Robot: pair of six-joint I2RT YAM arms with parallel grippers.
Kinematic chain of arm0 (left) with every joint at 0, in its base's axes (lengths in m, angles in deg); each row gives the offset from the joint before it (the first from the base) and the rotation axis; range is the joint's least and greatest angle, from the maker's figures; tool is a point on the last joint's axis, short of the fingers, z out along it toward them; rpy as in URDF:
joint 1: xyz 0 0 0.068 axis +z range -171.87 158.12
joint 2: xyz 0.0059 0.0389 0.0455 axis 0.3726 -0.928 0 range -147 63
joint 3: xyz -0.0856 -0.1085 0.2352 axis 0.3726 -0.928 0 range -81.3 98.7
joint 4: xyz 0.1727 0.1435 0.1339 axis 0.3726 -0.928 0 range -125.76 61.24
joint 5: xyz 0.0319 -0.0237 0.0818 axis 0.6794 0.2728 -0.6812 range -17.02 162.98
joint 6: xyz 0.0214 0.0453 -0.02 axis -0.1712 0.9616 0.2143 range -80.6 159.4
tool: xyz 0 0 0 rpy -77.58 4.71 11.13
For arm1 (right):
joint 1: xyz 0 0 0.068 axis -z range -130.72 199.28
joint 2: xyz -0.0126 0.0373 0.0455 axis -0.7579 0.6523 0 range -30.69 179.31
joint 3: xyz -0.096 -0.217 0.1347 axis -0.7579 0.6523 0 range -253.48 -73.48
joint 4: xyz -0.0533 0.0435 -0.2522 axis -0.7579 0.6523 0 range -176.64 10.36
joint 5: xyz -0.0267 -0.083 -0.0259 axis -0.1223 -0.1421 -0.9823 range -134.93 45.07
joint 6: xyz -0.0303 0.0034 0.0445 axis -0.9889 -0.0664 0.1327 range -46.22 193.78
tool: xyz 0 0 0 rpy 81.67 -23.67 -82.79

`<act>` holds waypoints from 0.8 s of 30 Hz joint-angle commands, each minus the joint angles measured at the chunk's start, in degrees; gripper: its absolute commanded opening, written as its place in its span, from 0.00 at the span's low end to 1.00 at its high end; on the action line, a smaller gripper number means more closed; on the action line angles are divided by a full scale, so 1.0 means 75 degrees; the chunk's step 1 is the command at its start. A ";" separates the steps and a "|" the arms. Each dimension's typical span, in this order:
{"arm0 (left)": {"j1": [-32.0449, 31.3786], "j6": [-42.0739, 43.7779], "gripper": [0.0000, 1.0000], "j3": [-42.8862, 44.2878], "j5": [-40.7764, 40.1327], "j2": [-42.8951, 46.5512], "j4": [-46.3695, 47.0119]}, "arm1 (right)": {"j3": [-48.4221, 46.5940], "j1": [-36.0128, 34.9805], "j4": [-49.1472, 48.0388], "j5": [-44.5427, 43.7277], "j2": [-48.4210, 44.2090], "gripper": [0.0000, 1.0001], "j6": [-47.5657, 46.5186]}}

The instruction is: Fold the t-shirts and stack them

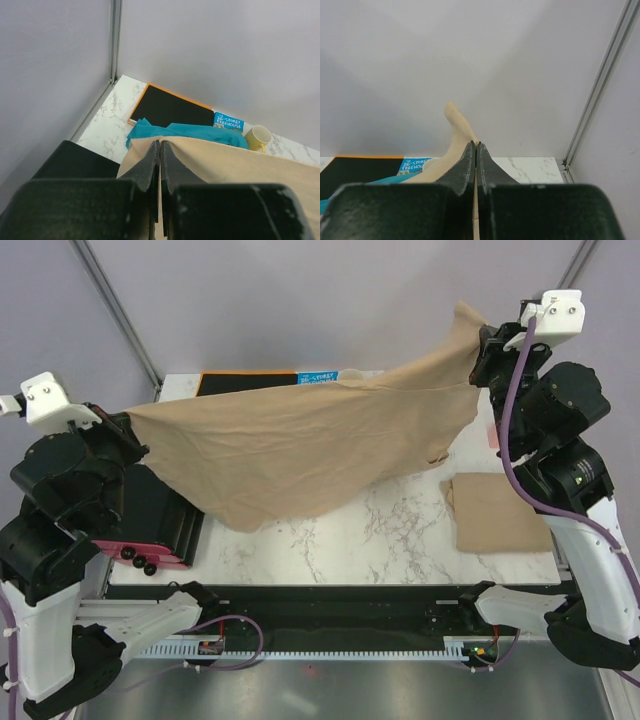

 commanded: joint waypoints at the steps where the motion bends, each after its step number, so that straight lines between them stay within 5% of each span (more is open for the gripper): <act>1: 0.0040 0.0589 0.02 0.0347 -0.0511 -0.0027 0.0161 | -0.0387 0.0034 -0.0065 0.0157 -0.0171 0.00 0.0055; 11: 0.0040 0.0870 0.02 -0.0096 -0.0593 0.0301 0.0664 | -0.0680 0.0034 0.0075 0.0332 -0.0265 0.00 0.0055; 19: 0.0121 0.1023 0.02 -0.0602 -0.0243 -0.1044 0.1531 | -0.0831 0.0034 -0.0148 0.0357 0.1045 0.00 -0.0190; 24: 0.1418 0.0718 0.02 0.0216 0.1233 -0.2287 0.1696 | -0.2048 0.0338 0.0167 0.1081 0.2496 0.00 0.0078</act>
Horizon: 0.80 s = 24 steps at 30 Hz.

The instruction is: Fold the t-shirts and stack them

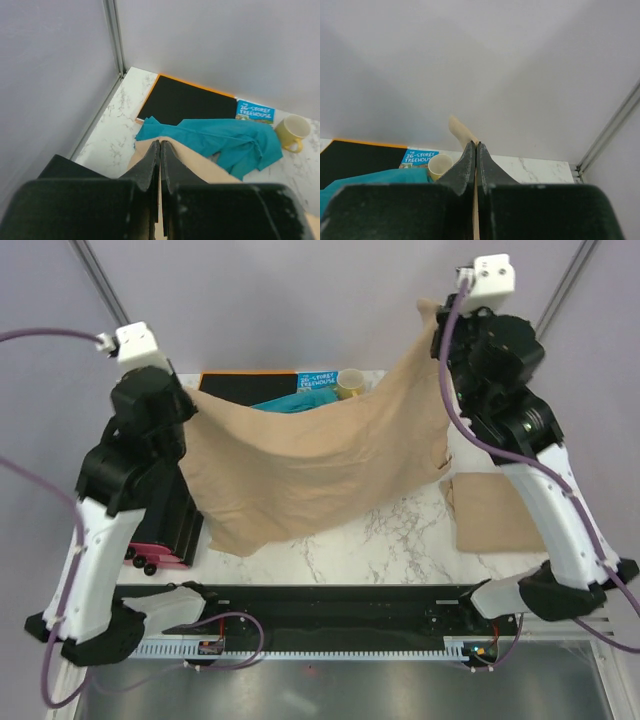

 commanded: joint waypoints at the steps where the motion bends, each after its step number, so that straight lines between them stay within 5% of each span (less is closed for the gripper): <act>1: 0.1084 0.0001 0.02 0.0923 0.1507 -0.1250 0.0469 | -0.1756 0.0454 0.0188 0.0715 0.1322 0.00 0.0195; 4: 0.1483 -0.0034 0.02 0.2316 0.2072 -0.2492 0.0107 | -0.3548 0.0701 0.0892 0.1348 0.2529 0.00 0.0406; 8: 0.1542 -0.0233 0.02 0.4295 0.2367 -0.3783 -0.0526 | -0.4061 0.0948 0.1069 0.1654 0.3269 0.00 0.0582; 13: 0.1531 -0.0339 0.02 0.4184 0.2520 -0.3235 -0.0586 | -0.2834 0.0995 0.0753 0.1502 0.2451 0.00 0.0548; 24: 0.1531 0.0094 0.02 0.2825 0.2110 -0.0587 -0.0480 | -0.2703 0.0984 0.1150 0.1044 0.0332 0.00 0.0465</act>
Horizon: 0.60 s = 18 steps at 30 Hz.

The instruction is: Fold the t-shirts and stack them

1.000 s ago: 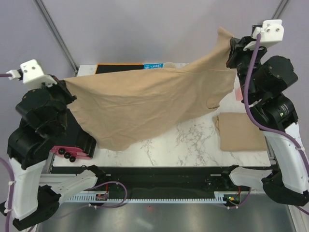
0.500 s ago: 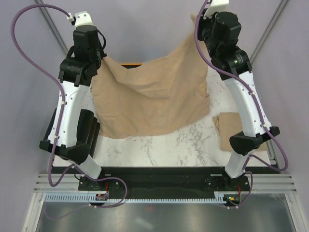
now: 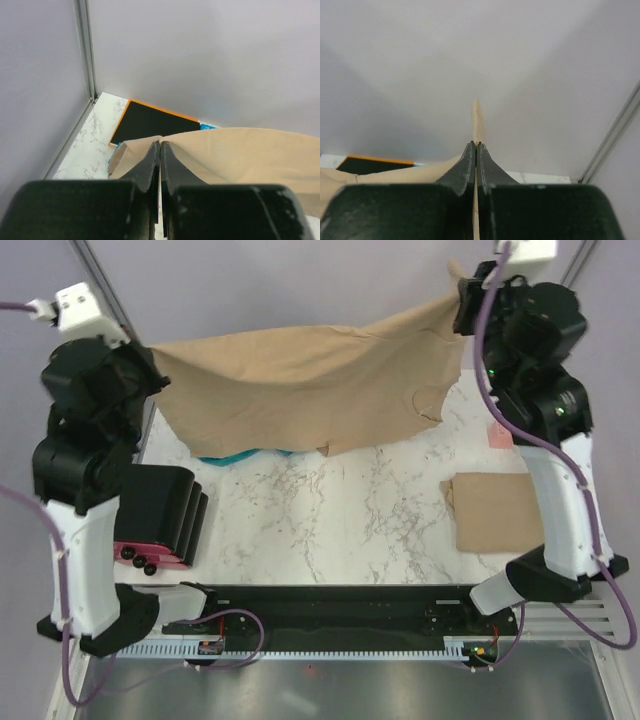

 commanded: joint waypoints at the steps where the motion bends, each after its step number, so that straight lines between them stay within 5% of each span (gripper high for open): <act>1: 0.0001 0.0238 0.02 -0.0460 -0.0208 0.1162 0.0286 | 0.0061 0.0010 -0.0169 -0.0104 -0.1358 0.00 0.0182; 8: 0.0001 0.0238 0.02 -0.1329 0.0354 0.2382 0.0216 | 0.1092 0.0010 -0.0391 0.0610 -0.2799 0.00 0.0488; 18: -0.0011 0.0308 0.02 -0.1329 0.0520 0.2711 0.0040 | 0.1116 0.0010 -0.0427 0.1068 -0.3118 0.00 0.0535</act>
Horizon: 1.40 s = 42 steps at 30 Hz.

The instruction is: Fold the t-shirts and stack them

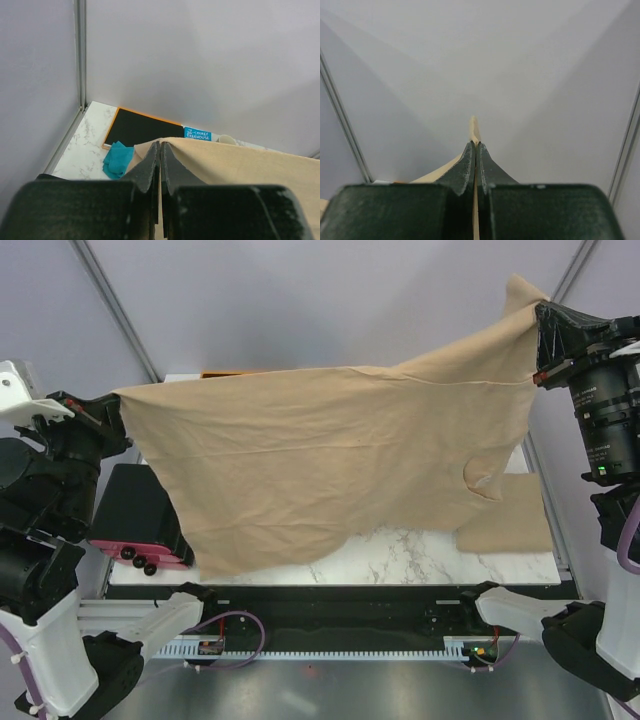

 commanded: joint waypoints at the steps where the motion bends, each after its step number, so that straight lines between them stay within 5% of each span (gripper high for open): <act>1: -0.0020 0.0314 0.02 -0.0090 -0.0095 -0.0048 0.0194 | 0.0030 0.0010 -0.0255 0.0159 0.0065 0.00 0.0045; 10: 0.0003 0.0010 0.02 -0.1472 -0.0283 -0.1874 0.1072 | 0.0837 0.0010 -0.0606 -0.0577 0.1480 0.00 -0.0389; 25: 0.0015 -0.0835 0.02 -0.3278 -0.0586 -0.3740 0.1483 | 0.4223 0.0713 -0.2222 -0.1340 0.2362 0.00 0.0045; 42: 0.0074 -0.0588 0.02 -0.3337 -0.0224 -0.5076 0.1542 | 0.4682 0.0959 -0.2446 -0.1551 0.3814 0.00 0.0092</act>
